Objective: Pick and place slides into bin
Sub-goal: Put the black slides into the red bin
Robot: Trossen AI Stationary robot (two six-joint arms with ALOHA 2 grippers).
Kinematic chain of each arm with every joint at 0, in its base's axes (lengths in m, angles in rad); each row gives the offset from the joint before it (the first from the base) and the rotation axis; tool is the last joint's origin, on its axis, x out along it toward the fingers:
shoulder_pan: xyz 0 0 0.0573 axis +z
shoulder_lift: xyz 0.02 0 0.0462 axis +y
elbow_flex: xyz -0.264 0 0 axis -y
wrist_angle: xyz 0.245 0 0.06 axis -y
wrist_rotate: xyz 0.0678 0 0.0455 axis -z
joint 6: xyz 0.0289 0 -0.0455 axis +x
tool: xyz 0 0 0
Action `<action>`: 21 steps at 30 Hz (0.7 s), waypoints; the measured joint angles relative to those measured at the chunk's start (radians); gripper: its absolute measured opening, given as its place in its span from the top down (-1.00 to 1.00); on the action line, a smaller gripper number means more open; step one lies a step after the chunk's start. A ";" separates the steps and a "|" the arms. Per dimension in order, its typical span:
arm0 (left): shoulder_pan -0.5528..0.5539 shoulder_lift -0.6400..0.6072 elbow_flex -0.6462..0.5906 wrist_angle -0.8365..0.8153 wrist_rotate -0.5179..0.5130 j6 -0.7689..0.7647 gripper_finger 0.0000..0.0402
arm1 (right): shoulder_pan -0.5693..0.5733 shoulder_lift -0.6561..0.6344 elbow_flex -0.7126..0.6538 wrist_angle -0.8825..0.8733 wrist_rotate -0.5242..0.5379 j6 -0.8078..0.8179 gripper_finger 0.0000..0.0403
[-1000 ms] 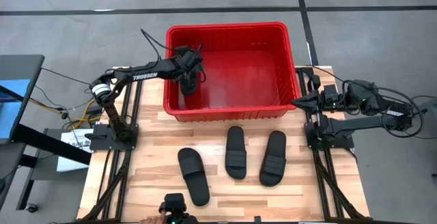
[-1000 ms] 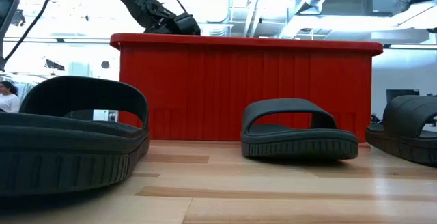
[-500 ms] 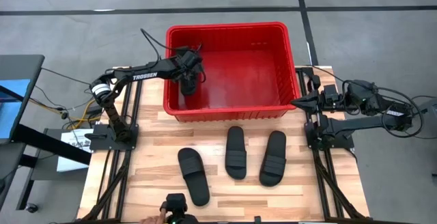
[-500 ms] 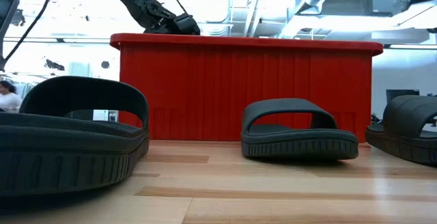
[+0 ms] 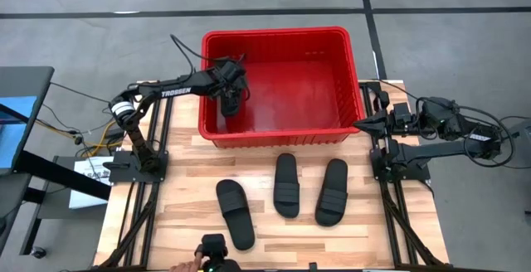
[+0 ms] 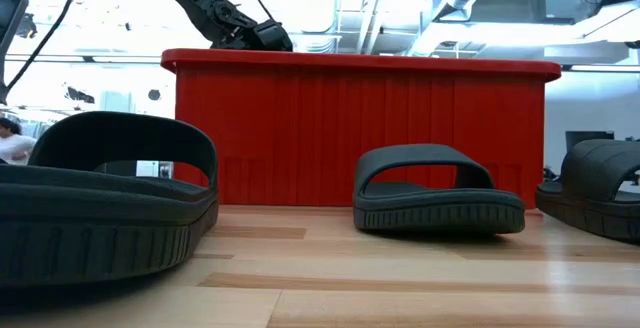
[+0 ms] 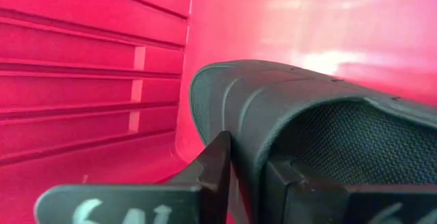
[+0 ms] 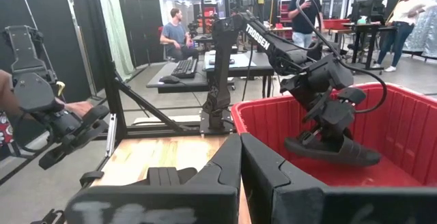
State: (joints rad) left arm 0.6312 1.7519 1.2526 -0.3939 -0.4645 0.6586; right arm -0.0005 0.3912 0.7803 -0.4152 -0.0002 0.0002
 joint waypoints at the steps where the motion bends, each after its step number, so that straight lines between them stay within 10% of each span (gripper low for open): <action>1: 0.003 0.000 0.000 0.000 0.006 0.000 0.82 | 0.000 0.000 0.000 0.000 0.000 0.000 1.00; 21: 0.015 0.001 0.000 0.005 0.085 -0.014 0.73 | 0.000 0.000 0.000 0.000 0.000 0.000 1.00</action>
State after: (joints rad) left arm 0.6460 1.7527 1.2530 -0.3890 -0.3796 0.6449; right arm -0.0002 0.3915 0.7803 -0.4149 -0.0005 0.0002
